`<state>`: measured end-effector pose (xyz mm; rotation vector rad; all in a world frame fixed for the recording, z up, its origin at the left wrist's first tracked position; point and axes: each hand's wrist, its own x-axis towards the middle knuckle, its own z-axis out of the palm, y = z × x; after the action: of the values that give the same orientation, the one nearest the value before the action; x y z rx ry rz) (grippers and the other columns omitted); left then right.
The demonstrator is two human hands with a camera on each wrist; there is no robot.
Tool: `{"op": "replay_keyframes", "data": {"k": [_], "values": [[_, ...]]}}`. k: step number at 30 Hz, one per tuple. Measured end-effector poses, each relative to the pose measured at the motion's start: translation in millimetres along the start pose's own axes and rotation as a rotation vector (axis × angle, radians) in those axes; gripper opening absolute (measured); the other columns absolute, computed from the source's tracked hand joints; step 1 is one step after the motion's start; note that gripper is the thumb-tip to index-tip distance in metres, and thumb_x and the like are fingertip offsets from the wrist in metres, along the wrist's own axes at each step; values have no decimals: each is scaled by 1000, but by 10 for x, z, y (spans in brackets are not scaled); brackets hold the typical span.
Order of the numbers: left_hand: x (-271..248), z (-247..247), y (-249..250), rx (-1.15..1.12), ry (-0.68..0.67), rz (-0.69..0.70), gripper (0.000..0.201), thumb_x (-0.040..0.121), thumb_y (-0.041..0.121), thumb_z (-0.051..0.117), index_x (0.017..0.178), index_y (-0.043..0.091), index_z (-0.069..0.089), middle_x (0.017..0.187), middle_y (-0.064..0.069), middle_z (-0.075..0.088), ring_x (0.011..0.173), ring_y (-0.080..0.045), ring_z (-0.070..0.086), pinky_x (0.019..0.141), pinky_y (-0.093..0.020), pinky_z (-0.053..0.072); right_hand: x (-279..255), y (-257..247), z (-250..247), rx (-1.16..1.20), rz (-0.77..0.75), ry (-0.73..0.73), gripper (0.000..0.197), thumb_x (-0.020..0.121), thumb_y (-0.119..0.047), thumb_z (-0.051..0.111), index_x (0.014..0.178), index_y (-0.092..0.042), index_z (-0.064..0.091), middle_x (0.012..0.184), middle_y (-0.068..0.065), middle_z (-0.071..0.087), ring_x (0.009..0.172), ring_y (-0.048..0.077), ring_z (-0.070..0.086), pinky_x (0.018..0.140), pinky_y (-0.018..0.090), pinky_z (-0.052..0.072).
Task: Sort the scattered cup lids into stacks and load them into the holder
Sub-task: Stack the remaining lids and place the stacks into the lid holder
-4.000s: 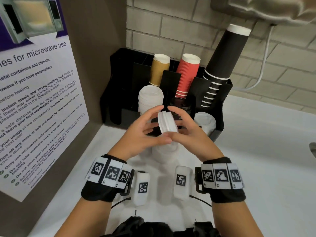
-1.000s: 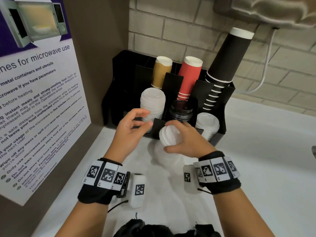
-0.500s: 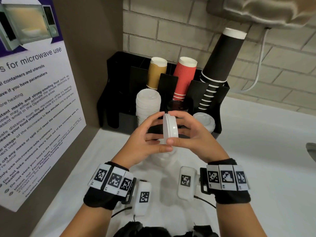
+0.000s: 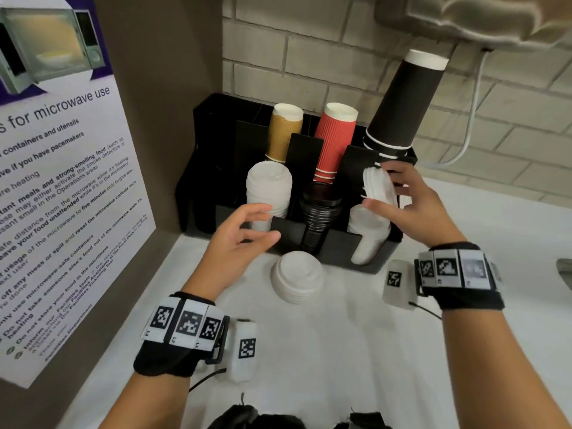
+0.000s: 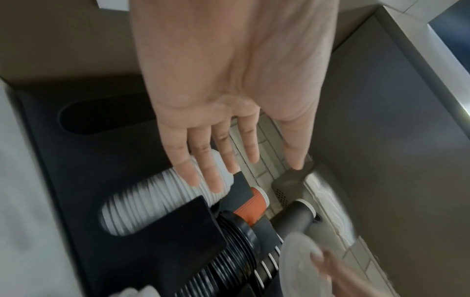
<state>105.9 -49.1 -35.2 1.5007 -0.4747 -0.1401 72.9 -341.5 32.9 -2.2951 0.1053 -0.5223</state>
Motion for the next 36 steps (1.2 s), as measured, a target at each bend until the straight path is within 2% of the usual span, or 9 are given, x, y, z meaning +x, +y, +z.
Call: {"op": "replay_keyframes", "data": {"k": [4,6,8,15,20,26,30,33,36], "values": [[48,-50,-44,34,38,16,34,86,13,69,112,34,59,114,4,60,89,-8,64,82,-20,52,124,236,-12,-170,43,-162,61,75,-33,78,127,-31,46,125,-3,53,115,21,51,92,36,44],[48,-47,-46,33,36,21,33,87,12,68,111,33,60,114,3,60,88,-7,64,81,-18,52,147,292,5,-319,70,-229,64,74,-37,78,129,-34,44,128,2,49,118,24,47,101,48,39],[36,-44,-53,34,34,21,33,88,11,67,111,32,60,115,2,60,85,-5,64,81,-16,51,149,312,25,-437,97,-285,67,74,-39,77,131,-39,42,134,1,44,122,24,43,105,52,33],[14,-45,-41,43,45,21,31,89,9,66,111,30,60,113,3,60,83,-1,63,78,-15,50,166,304,85,-523,75,-345,73,74,-28,80,138,-35,45,143,0,38,132,23,37,106,48,29],[13,-64,-47,51,53,33,31,88,11,67,110,33,61,113,5,60,84,-2,64,80,-16,50,160,312,97,-673,91,-390,84,71,-36,79,143,-38,37,148,-4,32,136,22,31,104,43,24],[0,-74,-65,59,62,29,31,88,13,67,110,33,61,114,6,61,85,-4,64,83,-19,52,27,304,128,-695,50,-275,65,77,-32,74,136,-33,47,130,4,49,119,27,48,98,45,39],[1,-57,-73,58,59,29,31,88,12,67,110,33,61,114,7,61,85,-4,64,83,-20,52,-55,260,167,-784,55,-264,60,80,-34,69,136,-32,47,130,2,48,119,26,44,95,43,34],[5,-63,-82,58,64,34,31,88,13,67,110,34,61,114,6,61,85,-5,64,83,-20,52,-163,58,251,-620,-107,-125,52,78,-27,72,127,-26,57,124,3,52,114,28,47,92,42,37],[15,-69,-95,66,67,28,31,89,14,67,109,36,61,115,6,61,86,-6,64,83,-24,52,-319,-197,497,-327,-250,-264,41,78,-23,75,117,-16,63,110,5,59,101,22,55,91,40,46]]}}
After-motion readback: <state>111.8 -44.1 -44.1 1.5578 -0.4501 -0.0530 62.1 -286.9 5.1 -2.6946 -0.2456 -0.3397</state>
